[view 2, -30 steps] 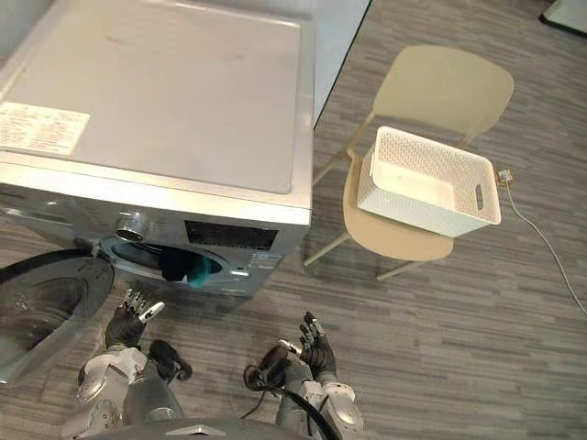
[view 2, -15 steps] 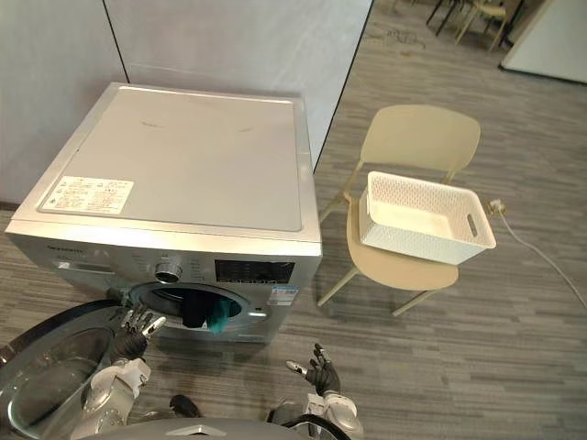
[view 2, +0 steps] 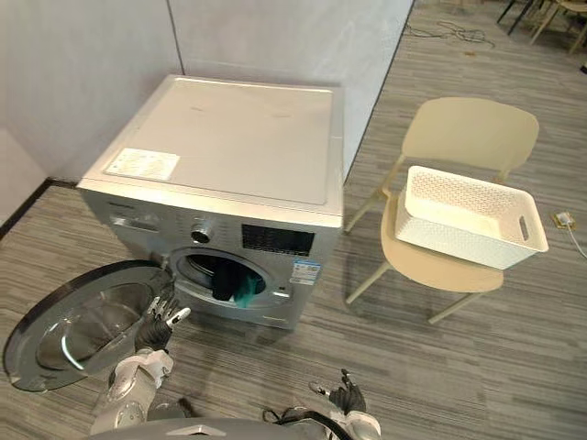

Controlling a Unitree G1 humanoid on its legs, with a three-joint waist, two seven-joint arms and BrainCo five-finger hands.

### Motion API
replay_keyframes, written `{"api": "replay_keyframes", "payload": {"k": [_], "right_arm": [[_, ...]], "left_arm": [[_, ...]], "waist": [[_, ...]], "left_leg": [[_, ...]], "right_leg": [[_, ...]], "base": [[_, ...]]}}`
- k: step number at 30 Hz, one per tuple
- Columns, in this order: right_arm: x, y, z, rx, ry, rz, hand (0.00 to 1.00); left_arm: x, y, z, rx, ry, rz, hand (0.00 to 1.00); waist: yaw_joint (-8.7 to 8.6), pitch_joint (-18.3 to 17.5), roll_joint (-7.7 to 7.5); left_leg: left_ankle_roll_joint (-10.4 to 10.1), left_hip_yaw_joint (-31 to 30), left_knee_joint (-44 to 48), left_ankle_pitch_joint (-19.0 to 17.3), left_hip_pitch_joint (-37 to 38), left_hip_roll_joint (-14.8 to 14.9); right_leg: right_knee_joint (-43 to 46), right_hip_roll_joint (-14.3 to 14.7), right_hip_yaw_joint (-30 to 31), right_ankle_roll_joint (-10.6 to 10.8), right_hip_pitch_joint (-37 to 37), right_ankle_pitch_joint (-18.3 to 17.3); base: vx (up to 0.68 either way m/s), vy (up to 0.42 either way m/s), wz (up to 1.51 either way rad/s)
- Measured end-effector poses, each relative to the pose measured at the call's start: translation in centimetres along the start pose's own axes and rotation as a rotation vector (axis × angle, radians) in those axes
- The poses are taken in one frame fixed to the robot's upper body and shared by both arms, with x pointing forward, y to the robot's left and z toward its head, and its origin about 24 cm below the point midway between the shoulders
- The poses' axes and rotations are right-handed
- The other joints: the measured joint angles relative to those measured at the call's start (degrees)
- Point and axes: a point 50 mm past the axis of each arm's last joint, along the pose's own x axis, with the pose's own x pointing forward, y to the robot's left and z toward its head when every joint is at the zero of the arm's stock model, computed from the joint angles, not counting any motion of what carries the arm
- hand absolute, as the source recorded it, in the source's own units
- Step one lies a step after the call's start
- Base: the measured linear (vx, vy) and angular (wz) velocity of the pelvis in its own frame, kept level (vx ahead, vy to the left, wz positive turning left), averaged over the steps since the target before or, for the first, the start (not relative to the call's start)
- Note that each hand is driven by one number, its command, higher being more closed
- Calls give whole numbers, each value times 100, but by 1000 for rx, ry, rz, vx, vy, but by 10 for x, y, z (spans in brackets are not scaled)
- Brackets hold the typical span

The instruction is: Pick up the laundry basket with both hands and put the clothes into the washing machine.

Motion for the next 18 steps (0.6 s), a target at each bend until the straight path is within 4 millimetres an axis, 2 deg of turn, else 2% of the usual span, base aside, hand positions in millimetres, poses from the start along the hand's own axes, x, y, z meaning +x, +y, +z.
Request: {"api": "replay_keyframes", "payload": {"k": [1,2,3,4,5,6,8,10,11,12,13,14,15,16,17,18], "right_arm": [[0,-3,0,2,0,-11,0],[-1,-7,-1,11,1,-24,0],[-1,-10,0,32,-1,-41,0],[-1,-6,-1,52,0,-39,0],[-1,-4,-2,62,1,-35,0],[-2,5,-5,98,7,-25,0],[-3,14,-9,122,18,-12,0],[-3,17,-9,130,19,-7,0],[-2,17,-7,123,11,-3,0],[0,13,1,98,-11,0,0],[1,11,6,90,-28,0,0],[5,8,16,84,-51,-5,0],[5,6,17,76,-50,-6,0],[5,6,15,65,-41,-4,0],[3,8,11,61,-32,2,0],[3,9,9,58,-26,7,0]], "left_arm": [[0,0,0,0,1,1,0],[0,0,-1,2,1,3,0],[0,0,-1,18,4,6,0],[0,1,-1,28,3,5,0],[0,4,1,44,3,7,0],[2,11,3,113,20,0,0],[2,18,1,169,48,5,0],[1,17,-3,220,72,-16,0],[3,17,-5,245,85,-24,0],[4,13,-7,256,92,-42,0],[4,12,-7,261,94,-51,0],[7,10,-10,260,106,-51,0],[7,12,-10,259,109,-43,0],[7,14,-9,255,112,-35,0],[4,19,-10,255,116,-19,0],[4,22,-9,253,113,-9,0]], "waist": [[-9,-26,46],[-10,-53,99],[-55,-118,178],[-100,-144,105],[-107,-152,47],[-124,-128,-63],[-124,-138,-196],[-76,-176,-201],[-78,-261,-250],[-67,-277,-85],[-66,-250,0],[-100,-160,138],[-98,-138,170],[-89,-129,183],[-99,-125,191],[-105,-136,127]], "left_leg": [[-128,-416,-180,82,175,-62],[-452,-834,-717,284,433,-214],[-843,-1042,-1414,-38,697,-583],[-874,-1037,-1752,-169,772,-735],[-820,-1019,-1932,-228,794,-829],[-757,-986,-2115,-298,744,-1057],[-675,-942,-2113,-343,717,-1252],[-501,-718,-2254,-385,698,-1414],[-349,-486,-2367,-307,556,-1524],[-98,-148,-2708,-140,432,-1554],[-3,71,-2932,-20,435,-1560],[75,344,-3144,120,458,-1555],[89,461,-3229,168,528,-1528],[115,681,-3265,208,663,-1458],[98,832,-3238,222,760,-1403],[89,904,-3201,227,815,-1389]], "right_leg": [[-3,-88,-13,124,-33,95],[-9,-148,-34,247,-79,180],[-173,-239,-32,342,-102,381],[-320,-335,-55,369,-126,534],[-393,-403,-75,365,-153,617],[-459,-600,-144,351,-226,800],[-587,-749,-129,343,-252,1079],[-834,-809,34,259,-445,1505],[-1071,-845,-21,17,-702,1987],[-1605,-693,-36,-442,-1001,2931],[-1780,-642,-90,-661,-1111,3235],[-840,-619,-302,-730,-1363,2433],[-212,-615,-370,-643,-1408,1825],[636,-548,-406,-641,-1286,1062],[1082,-518,-508,-603,-1065,643],[1216,-521,-511,-546,-949,477]], "base": [[-76,338,31],[-79,393,40],[-100,433,46],[-119,442,46],[-166,502,45],[-143,370,32],[-164,300,1],[-172,204,-52],[-224,183,-98],[-250,169,-114],[-248,154,-126],[-180,105,-104],[-183,111,-117],[-155,40,-96],[-133,-5,-81],[-98,-100,-60]]}}
